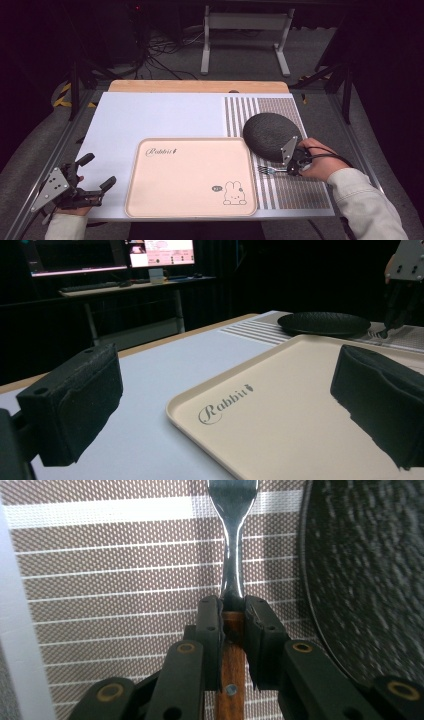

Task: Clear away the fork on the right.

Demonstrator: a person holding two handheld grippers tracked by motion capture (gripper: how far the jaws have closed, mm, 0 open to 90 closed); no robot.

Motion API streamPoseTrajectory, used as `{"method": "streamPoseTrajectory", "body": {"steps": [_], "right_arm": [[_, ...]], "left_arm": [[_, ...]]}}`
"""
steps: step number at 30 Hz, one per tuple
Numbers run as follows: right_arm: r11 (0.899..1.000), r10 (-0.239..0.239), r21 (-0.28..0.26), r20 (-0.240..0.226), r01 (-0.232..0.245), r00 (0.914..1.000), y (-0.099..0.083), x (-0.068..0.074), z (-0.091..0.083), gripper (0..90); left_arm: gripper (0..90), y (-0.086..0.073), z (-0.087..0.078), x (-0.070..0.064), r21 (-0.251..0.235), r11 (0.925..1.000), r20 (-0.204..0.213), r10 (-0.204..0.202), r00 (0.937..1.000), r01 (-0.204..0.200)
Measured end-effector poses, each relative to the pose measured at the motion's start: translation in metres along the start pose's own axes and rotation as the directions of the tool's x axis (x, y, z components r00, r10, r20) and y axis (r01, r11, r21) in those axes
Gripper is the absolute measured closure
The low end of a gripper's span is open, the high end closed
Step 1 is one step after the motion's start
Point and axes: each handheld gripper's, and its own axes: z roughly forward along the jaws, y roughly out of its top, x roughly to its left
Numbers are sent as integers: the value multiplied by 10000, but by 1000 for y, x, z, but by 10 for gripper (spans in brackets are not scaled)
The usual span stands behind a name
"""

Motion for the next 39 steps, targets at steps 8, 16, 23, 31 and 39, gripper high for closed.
{"method": "streamPoseTrajectory", "body": {"steps": [8, 16, 23, 31, 39], "right_arm": [[9995, 154, -275, 424, -142, 9990, 0, 0, -17, 787], [9980, 210, -610, 713, -166, 9972, 4, 0, -32, 786], [9947, 326, -997, 868, -239, 9957, 15, 1, -43, 786], [9830, 1098, -1554, 707, -978, 9914, 27, 1, -50, 786], [9653, 1850, -2003, 721, -1675, 9801, 41, 5, -57, 787]], "left_arm": [[8, 0, 0, 0, -7, 10000, 8, 3, 10000, -3], [8, 0, 0, 0, -8, 10000, 5, -7, 10000, 7], [8, 0, 0, 0, -10, 10000, -7, -6, 10000, 6], [8, 0, -1, 0, -27, 10000, -37, -23, 10000, 23], [8, 1, -1, 0, -14, 10000, -4, -3, 10000, 3]]}}
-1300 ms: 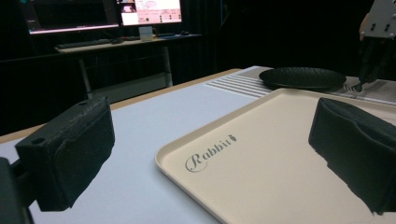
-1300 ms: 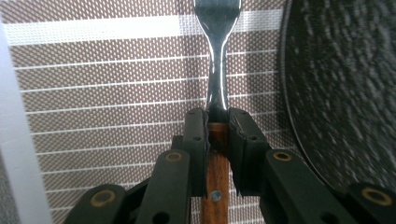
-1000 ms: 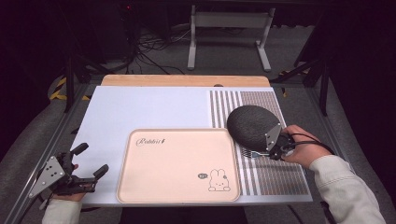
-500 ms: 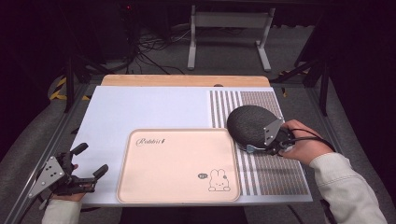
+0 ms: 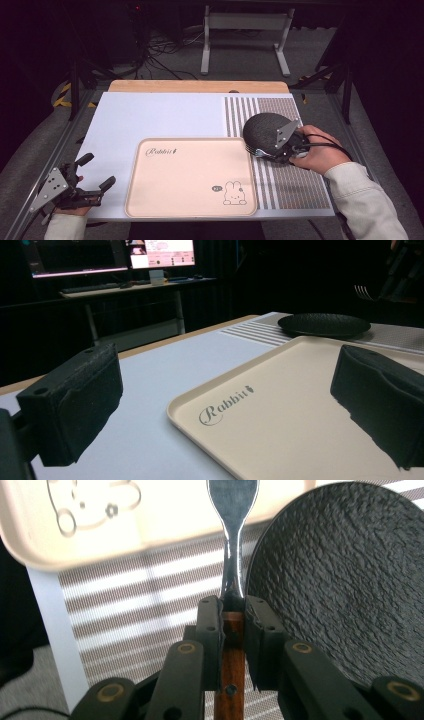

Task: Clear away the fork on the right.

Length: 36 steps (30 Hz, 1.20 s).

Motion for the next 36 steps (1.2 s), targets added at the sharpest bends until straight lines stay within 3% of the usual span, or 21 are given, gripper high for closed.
{"method": "streamPoseTrajectory", "body": {"steps": [7, 17, 28, 36], "right_arm": [[9965, 828, -154, 80, -826, 9965, 13, 2, 0, 787], [9815, 1892, -287, 17, -1891, 9819, 38, 12, -2, 787], [9720, 2324, -368, 43, -2321, 9726, 60, 21, -3, 787], [9495, 3125, -342, 86, -3120, 9499, 75, 27, -1, 787]], "left_arm": [[8, 0, 0, 0, -11, 10000, 22, -11, 10000, 11], [8, 0, -1, 0, -13, 10000, 43, -18, 10000, 18], [8, 0, 0, 1, -16, 10000, 43, 10, 10000, -10], [8, 0, -1, 1, -46, 10000, 47, -26, 10000, 26]]}}
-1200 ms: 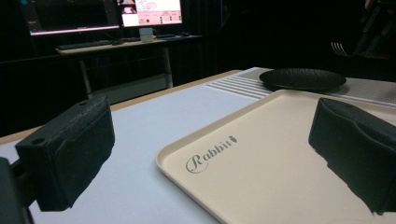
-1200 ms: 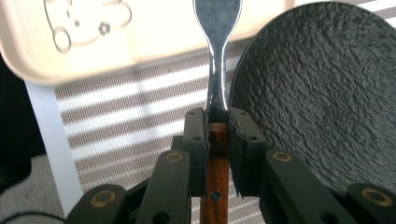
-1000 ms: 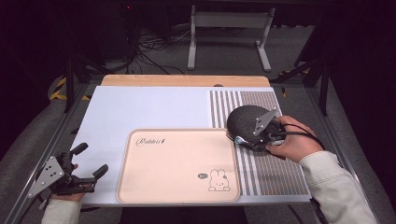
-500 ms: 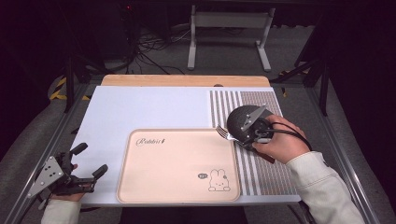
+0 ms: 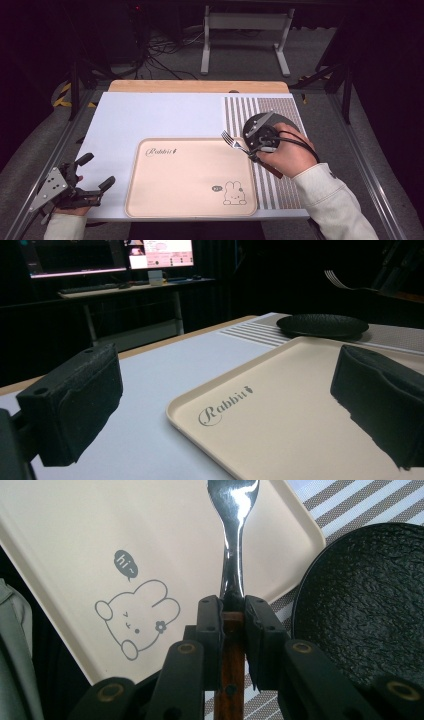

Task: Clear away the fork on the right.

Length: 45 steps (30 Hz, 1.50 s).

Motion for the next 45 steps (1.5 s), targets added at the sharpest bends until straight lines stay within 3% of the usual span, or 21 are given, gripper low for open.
{"method": "streamPoseTrajectory", "body": {"steps": [8, 11, 16, 22, 36, 45], "right_arm": [[9982, 583, 117, -78, -582, 9983, 7, 6, 4, 787], [9933, 1130, 251, -16, -1129, 9936, 9, 8, 8, 787], [9876, 1548, 283, 7, -1547, 9879, 12, 12, 12, 787], [9878, 1528, 337, -137, -1523, 9882, 16, 15, 16, 787], [9814, 1910, 290, -611, -1896, 9797, 19, 23, 34, 786], [9791, 2016, 407, -655, -1992, 9773, 19, 28, 49, 786]], "left_arm": [[8, 0, 0, 0, -26, 10000, -7, 38, 10000, -38], [8, 0, 0, 0, -50, 10000, -8, 15, 10000, -16], [8, 0, 0, 1, -5, 10000, 28, 37, 10000, -37], [8, 0, 0, 0, -45, 10000, 14, 2, 10000, -2], [8, 1, 0, 0, -60, 10000, 21, 24, 10000, -24], [8, 1, 0, 1, -56, 10000, 15, 23, 10000, -23]]}}
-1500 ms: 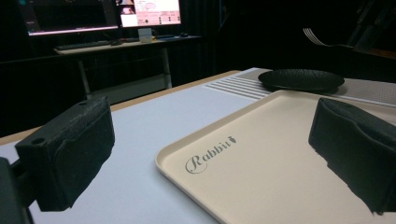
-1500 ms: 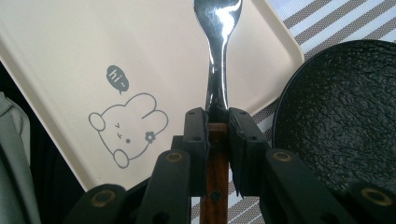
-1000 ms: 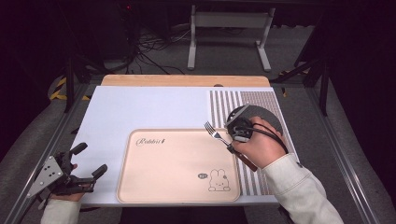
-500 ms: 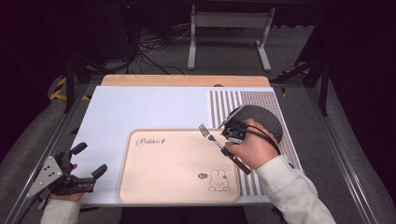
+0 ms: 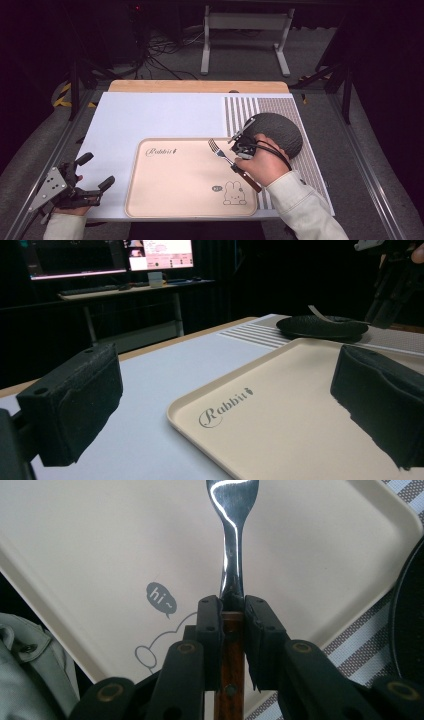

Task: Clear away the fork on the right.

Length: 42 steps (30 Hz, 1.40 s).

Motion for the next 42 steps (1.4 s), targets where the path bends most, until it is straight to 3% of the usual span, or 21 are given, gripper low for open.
{"method": "streamPoseTrajectory", "body": {"steps": [11, 42], "right_arm": [[9999, -21, 101, -186, 23, 9998, 1, 4, 17, 786], [9978, 516, 436, -588, -490, 9969, 3, 3, 52, 786]], "left_arm": [[8, 0, 0, 0, -10, 10000, 9, -3, 10000, 3], [8, 0, -1, 0, 10, 10000, 11, -6, 10000, 6]]}}
